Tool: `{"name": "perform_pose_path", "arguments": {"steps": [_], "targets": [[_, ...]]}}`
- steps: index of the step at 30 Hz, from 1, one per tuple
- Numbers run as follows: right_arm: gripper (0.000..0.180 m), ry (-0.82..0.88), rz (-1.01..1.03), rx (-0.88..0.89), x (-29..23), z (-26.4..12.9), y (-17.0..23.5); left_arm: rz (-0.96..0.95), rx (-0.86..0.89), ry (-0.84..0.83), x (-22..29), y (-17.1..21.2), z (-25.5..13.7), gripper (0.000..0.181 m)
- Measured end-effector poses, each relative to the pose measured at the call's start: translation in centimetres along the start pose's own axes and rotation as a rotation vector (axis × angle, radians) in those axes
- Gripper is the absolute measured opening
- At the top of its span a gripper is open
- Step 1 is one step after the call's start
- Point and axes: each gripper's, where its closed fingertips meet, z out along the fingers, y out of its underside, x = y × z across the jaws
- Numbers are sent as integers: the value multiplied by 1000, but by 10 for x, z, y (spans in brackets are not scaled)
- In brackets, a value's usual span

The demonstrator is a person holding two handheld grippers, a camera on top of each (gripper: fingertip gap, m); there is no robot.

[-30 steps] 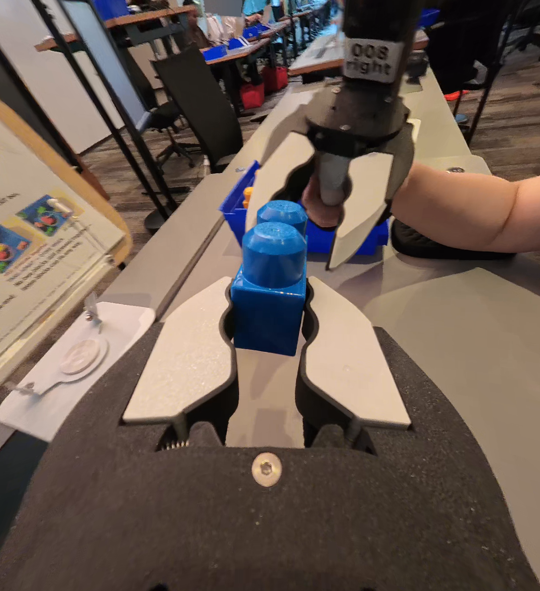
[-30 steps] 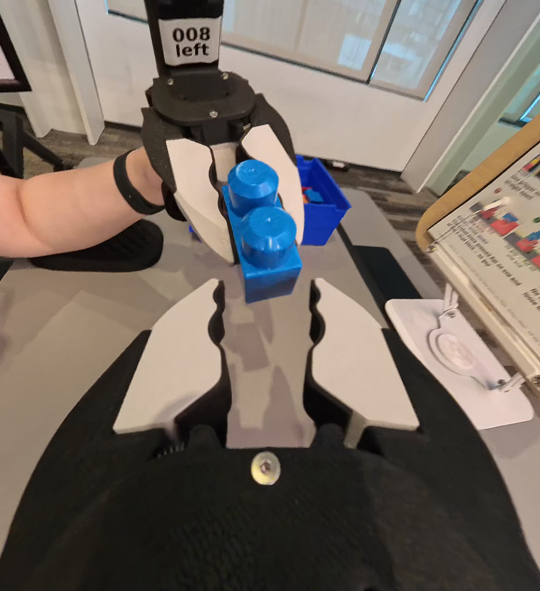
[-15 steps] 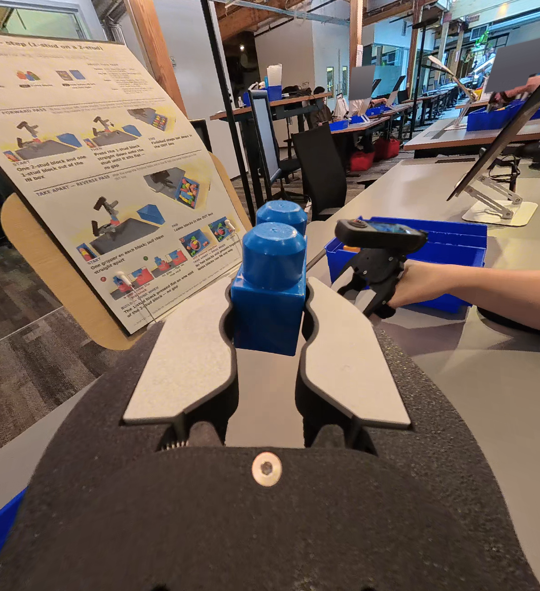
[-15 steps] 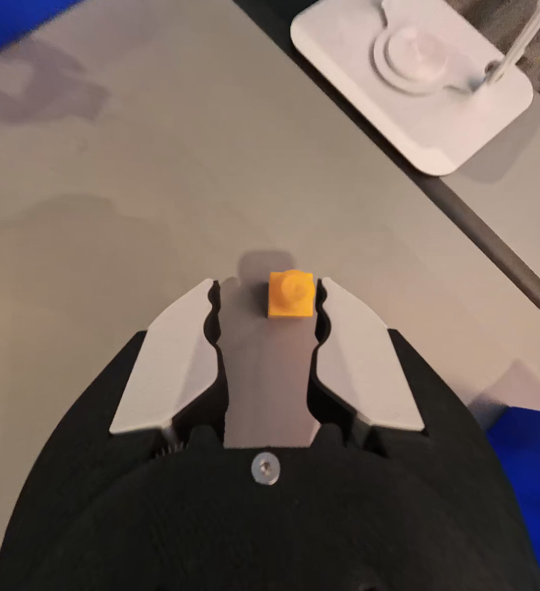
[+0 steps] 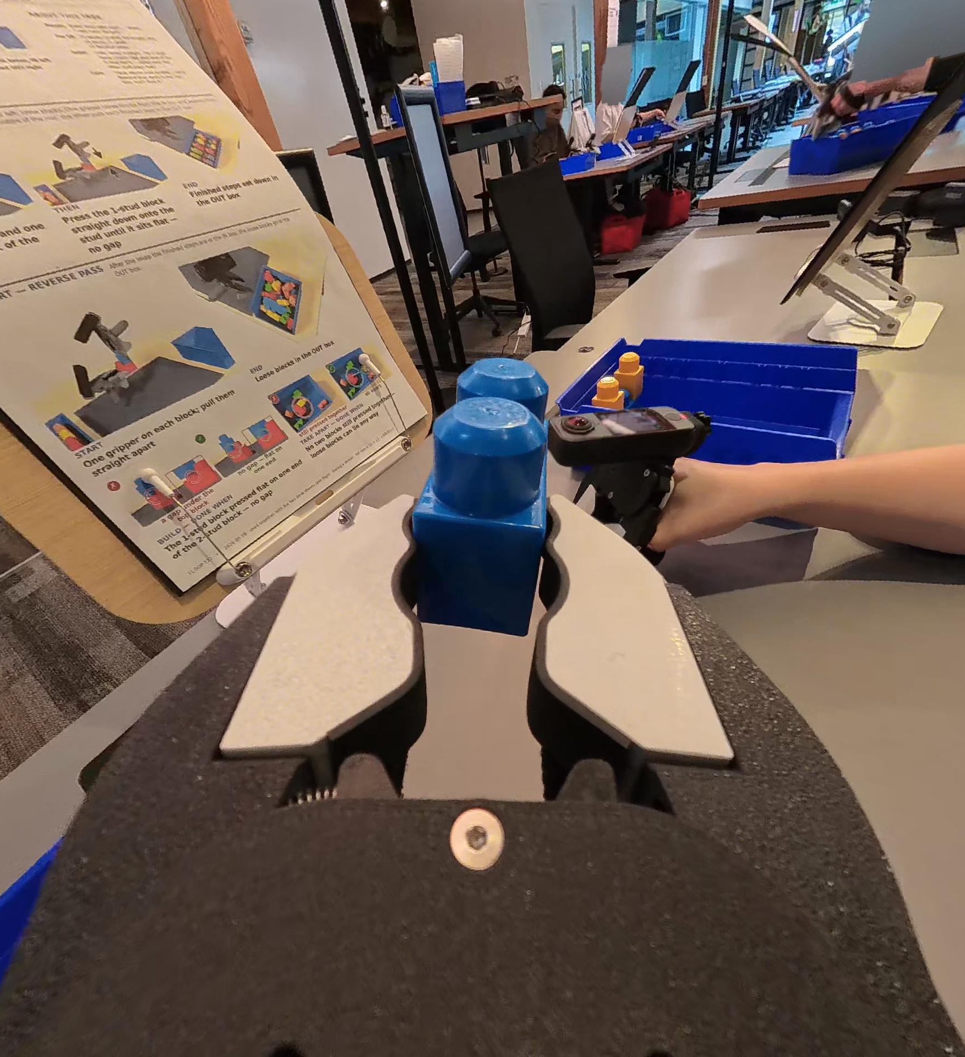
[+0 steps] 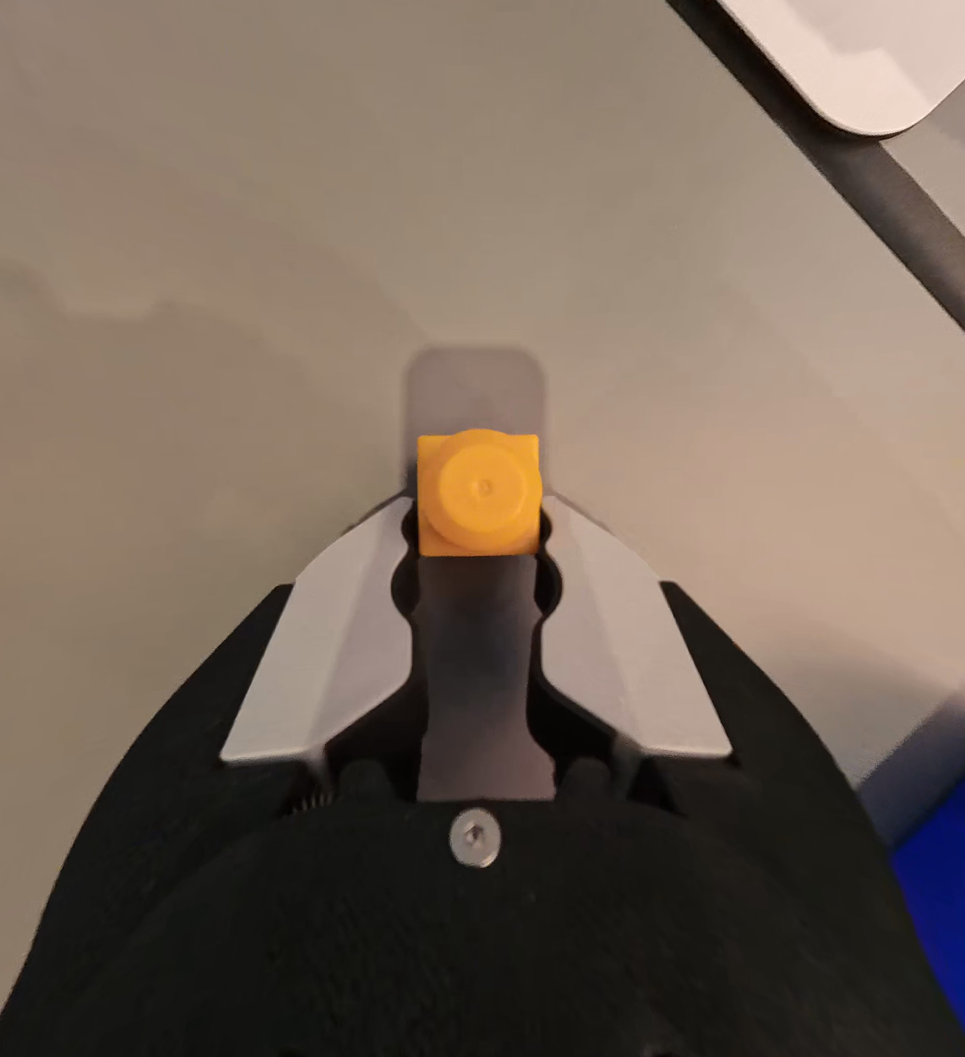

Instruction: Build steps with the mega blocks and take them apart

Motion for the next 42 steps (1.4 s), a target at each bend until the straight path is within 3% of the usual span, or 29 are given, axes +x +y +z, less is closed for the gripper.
{"name": "perform_pose_path", "arguments": {"steps": [5,9,15,18,22,36,42], "targets": [[37,1,-12,103,3,-19,-19,-31,-14,24,1,7,5,39],[37,-55,-13,281,-5,-66,-52,-82,-55,97,10,26,26,39],[37,-420,-47,765,-51,-202,-105,-273,-58,401,65,51,71,39],[37,-622,-66,815,-73,-234,-103,-335,-41,525,93,52,83,39],[37,-720,-98,782,-87,-231,-99,-379,-39,608,114,46,85,39],[37,-684,-208,482,-109,-199,-70,-248,-219,600,135,62,86,38],[37,-688,-168,506,-107,-203,-73,-333,-175,622,134,53,86,38]]}}
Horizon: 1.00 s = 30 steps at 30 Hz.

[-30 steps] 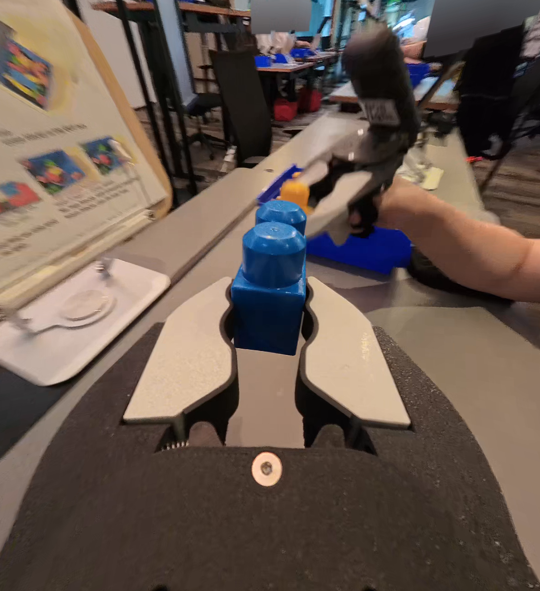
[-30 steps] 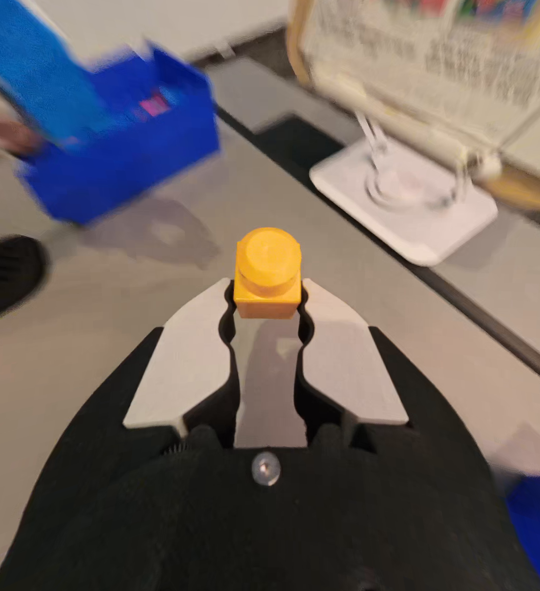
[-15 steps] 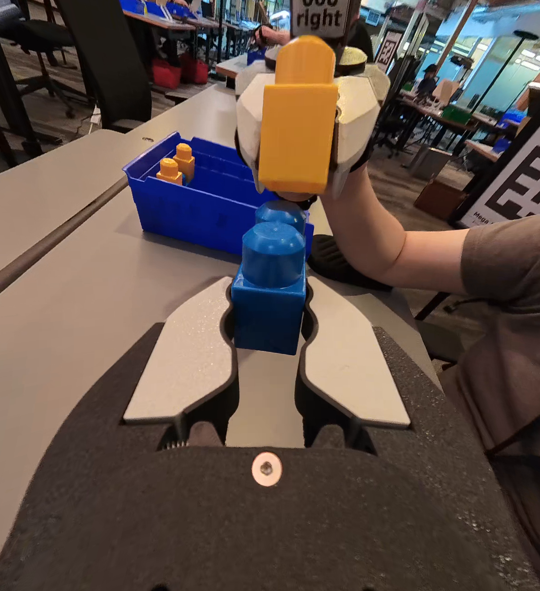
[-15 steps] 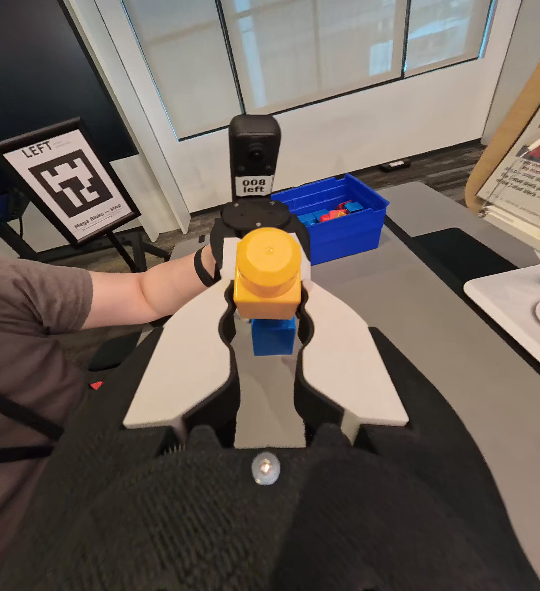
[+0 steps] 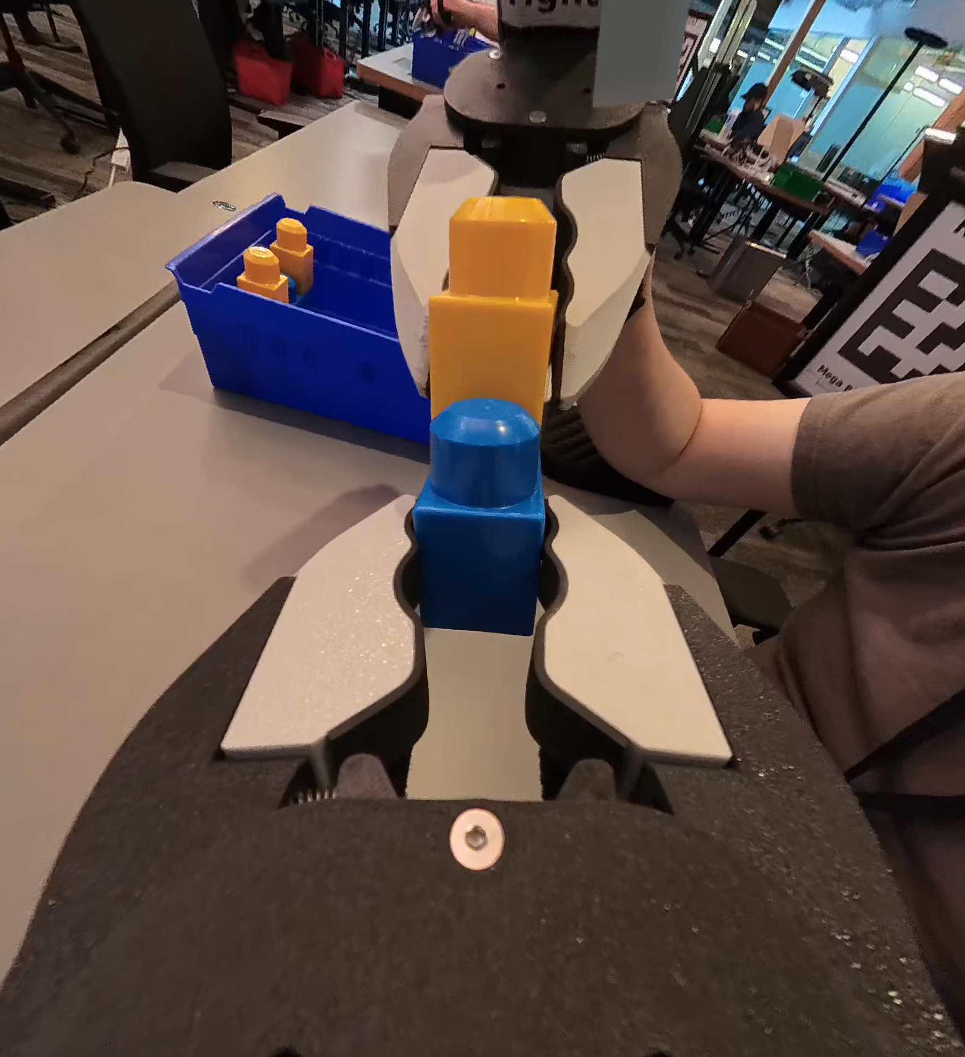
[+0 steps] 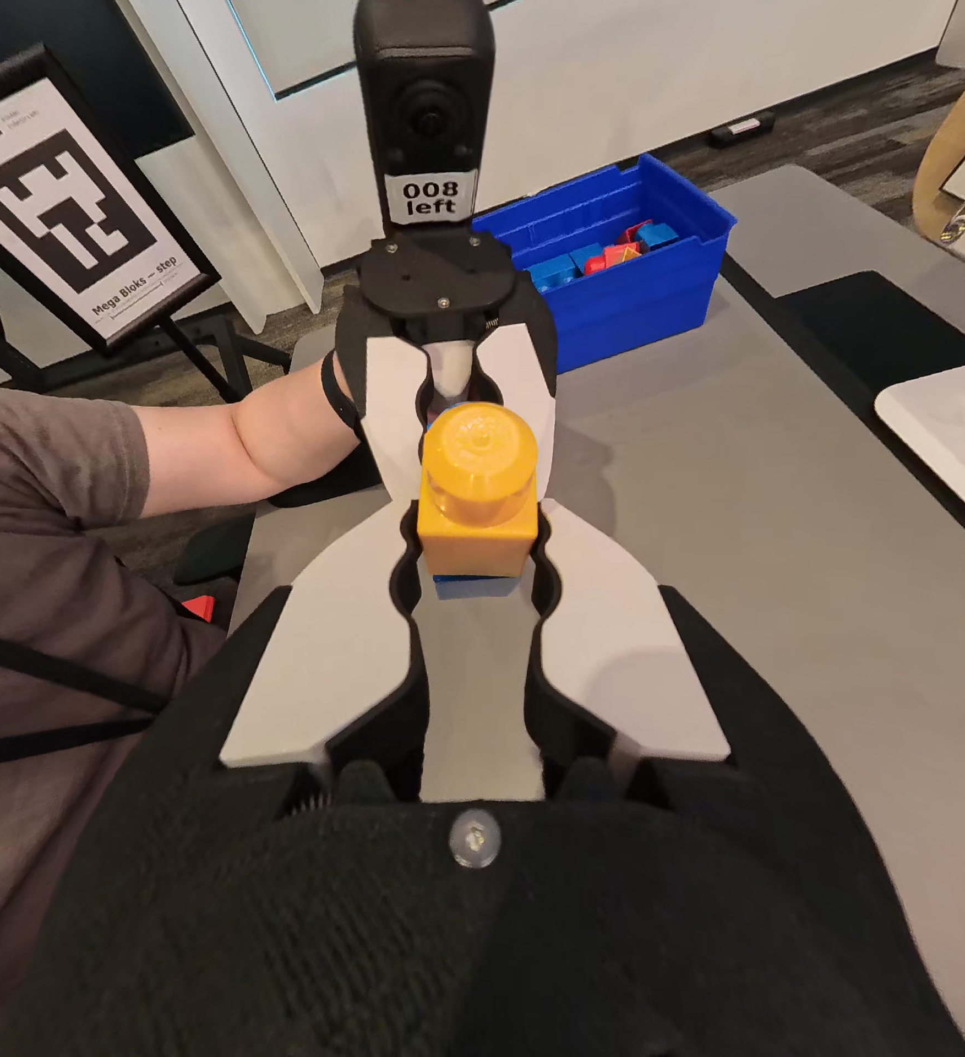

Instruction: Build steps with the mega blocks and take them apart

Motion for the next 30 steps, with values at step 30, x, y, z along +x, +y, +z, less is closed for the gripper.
{"name": "perform_pose_path", "arguments": {"steps": [30], "targets": [[37,0,34,63,-4,21,-6,-89,-21,92,5,7,5,43]]}}
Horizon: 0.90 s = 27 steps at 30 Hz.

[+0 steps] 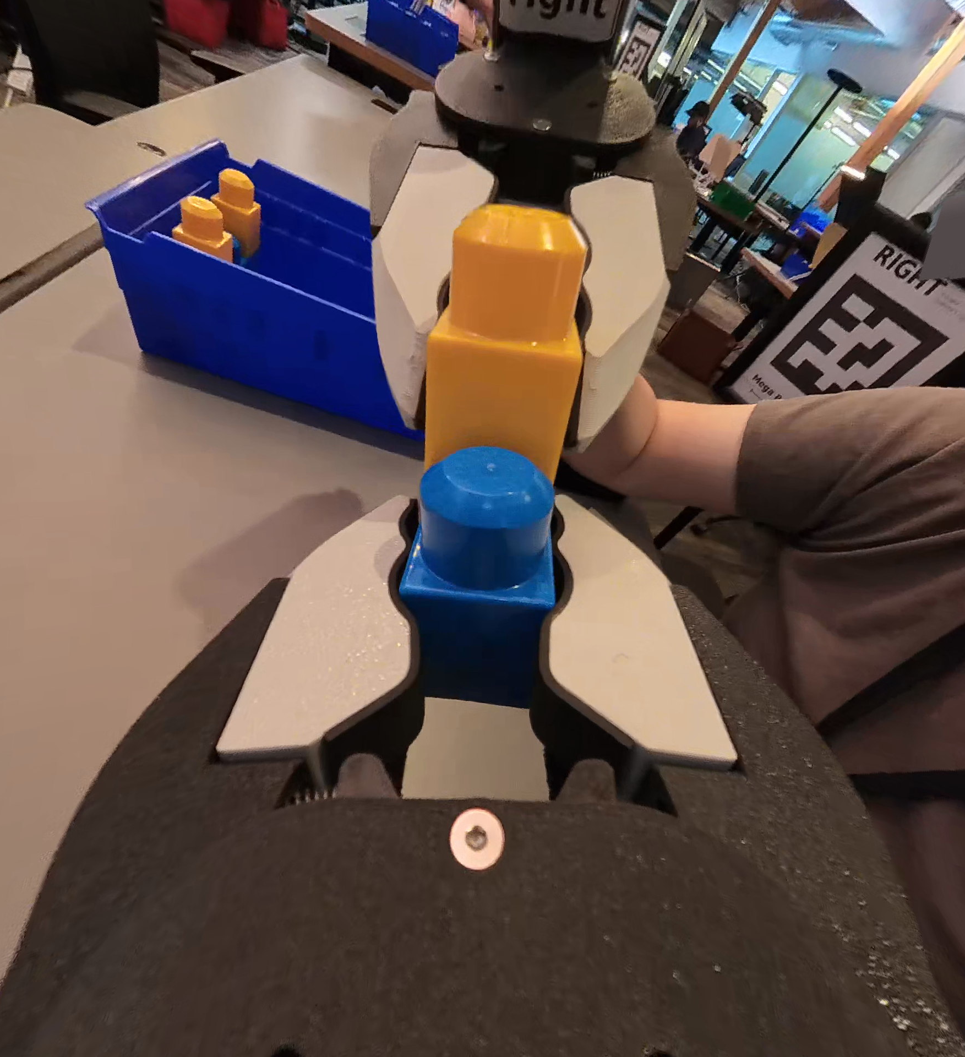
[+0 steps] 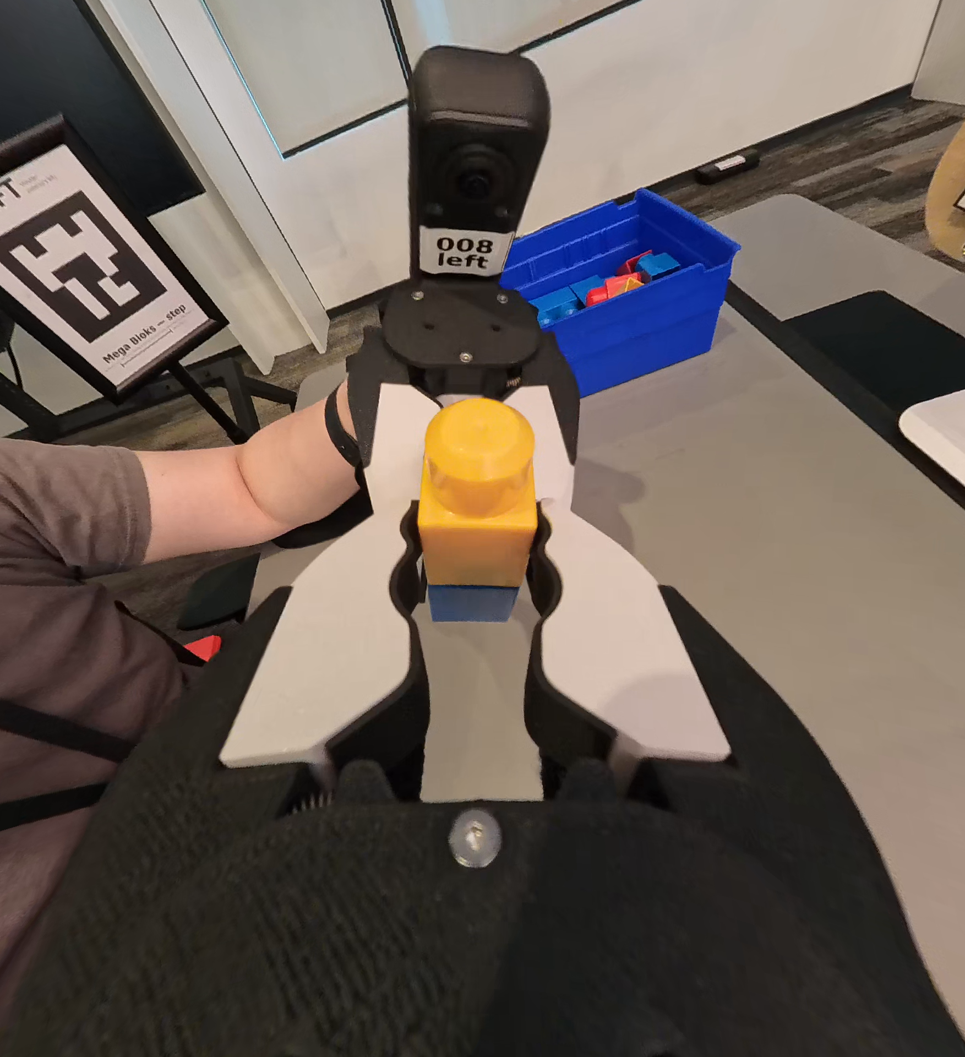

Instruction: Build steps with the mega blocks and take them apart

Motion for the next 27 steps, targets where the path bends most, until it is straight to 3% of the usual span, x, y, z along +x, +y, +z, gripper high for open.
{"name": "perform_pose_path", "arguments": {"steps": [13,27], "targets": [[37,-35,-45,141,-8,-4,-18,25,103,11,10,-18,-6,41],[37,-27,-67,114,-10,-5,-18,75,98,1,11,-20,-6,42]]}}
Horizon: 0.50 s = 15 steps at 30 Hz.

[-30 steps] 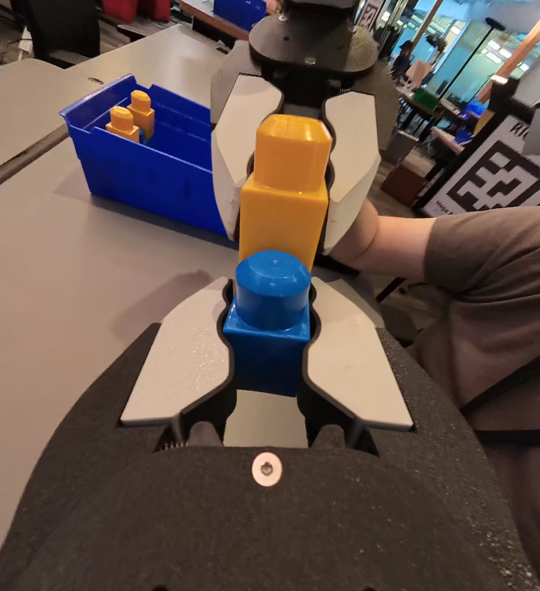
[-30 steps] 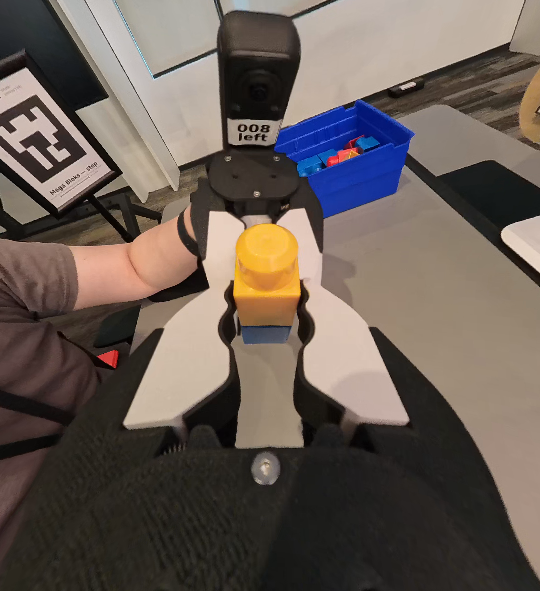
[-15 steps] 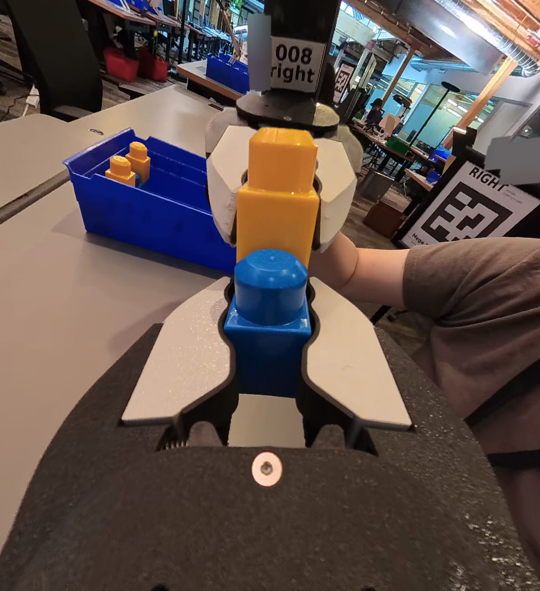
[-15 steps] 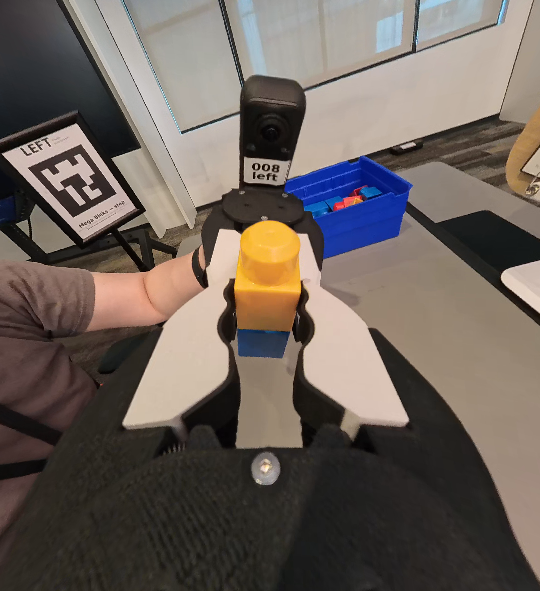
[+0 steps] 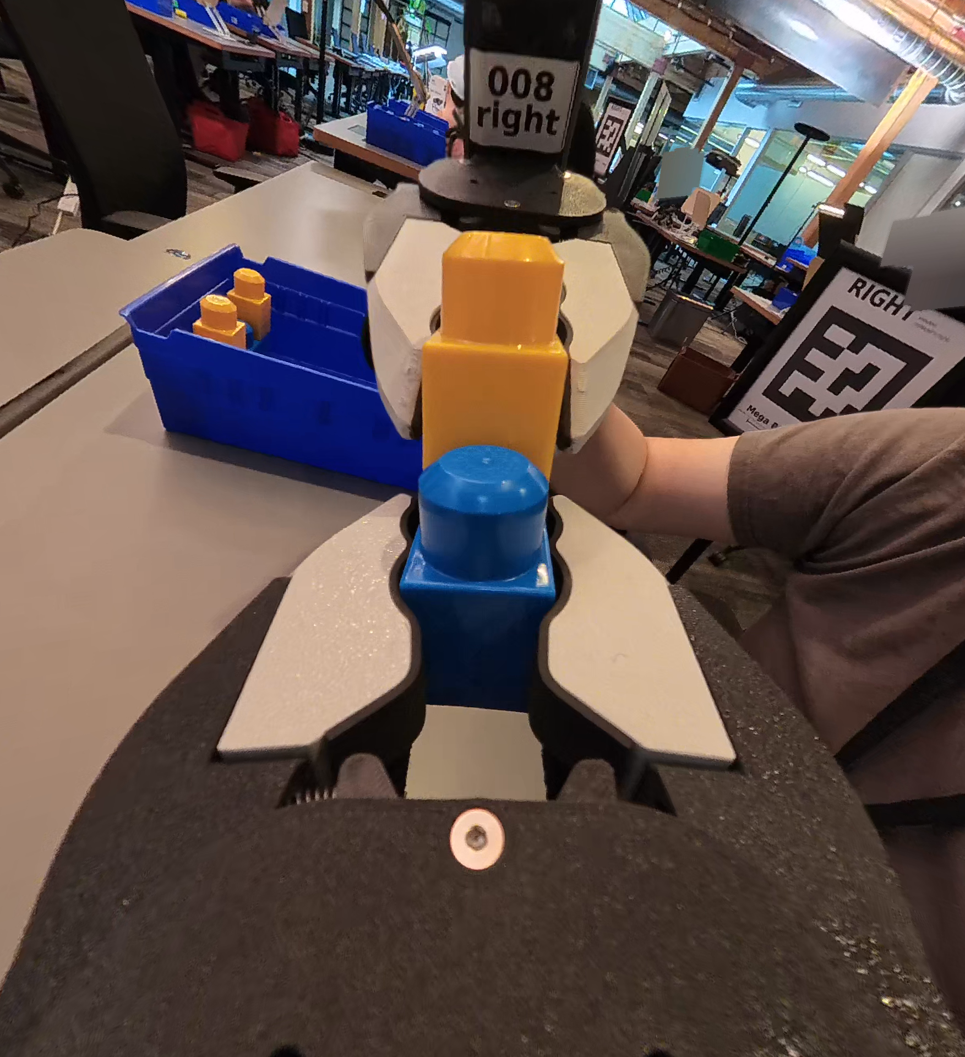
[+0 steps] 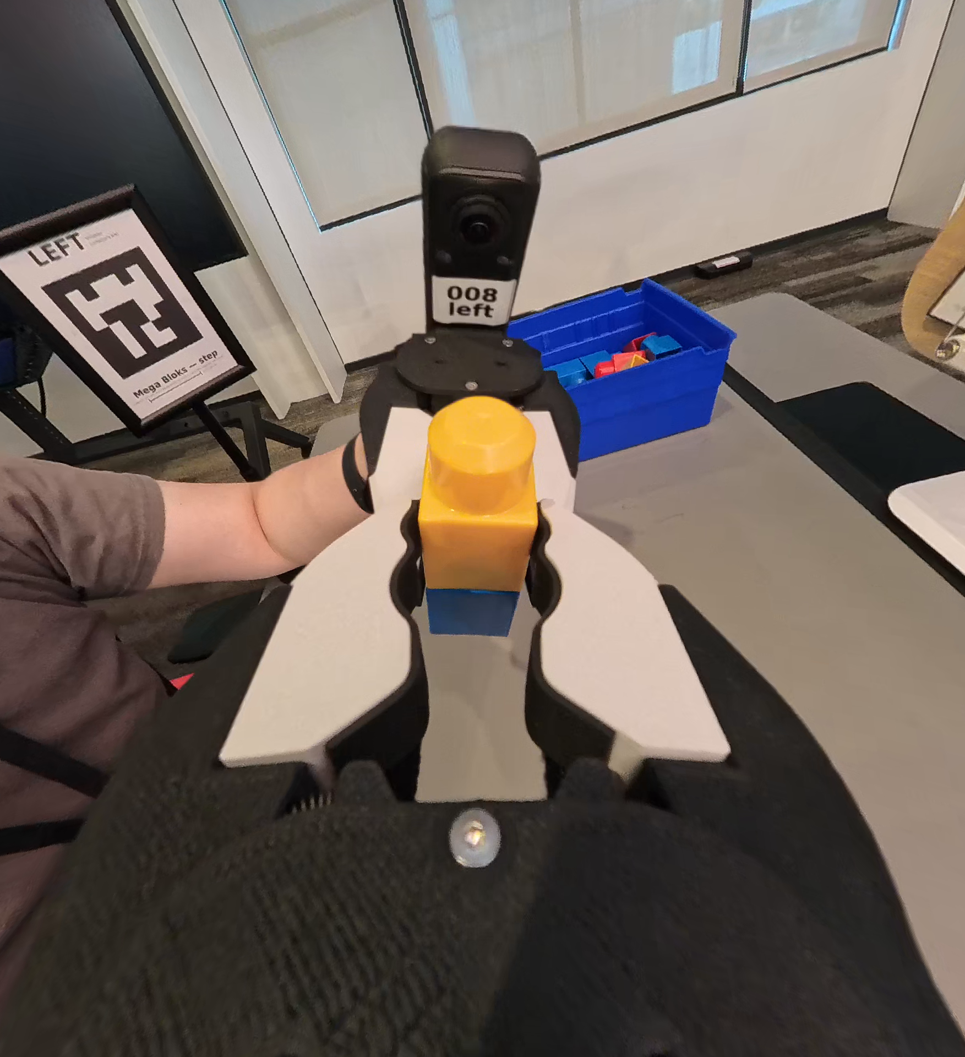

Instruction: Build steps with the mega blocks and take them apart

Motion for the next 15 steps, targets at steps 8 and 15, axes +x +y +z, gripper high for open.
{"name": "perform_pose_path", "arguments": {"steps": [8,15], "targets": [[46,36,-37,58,-6,-18,-20,-14,111,113,15,-19,-19,41],[46,53,96,127,-5,-19,-28,-97,222,300,33,-33,-27,41]]}}
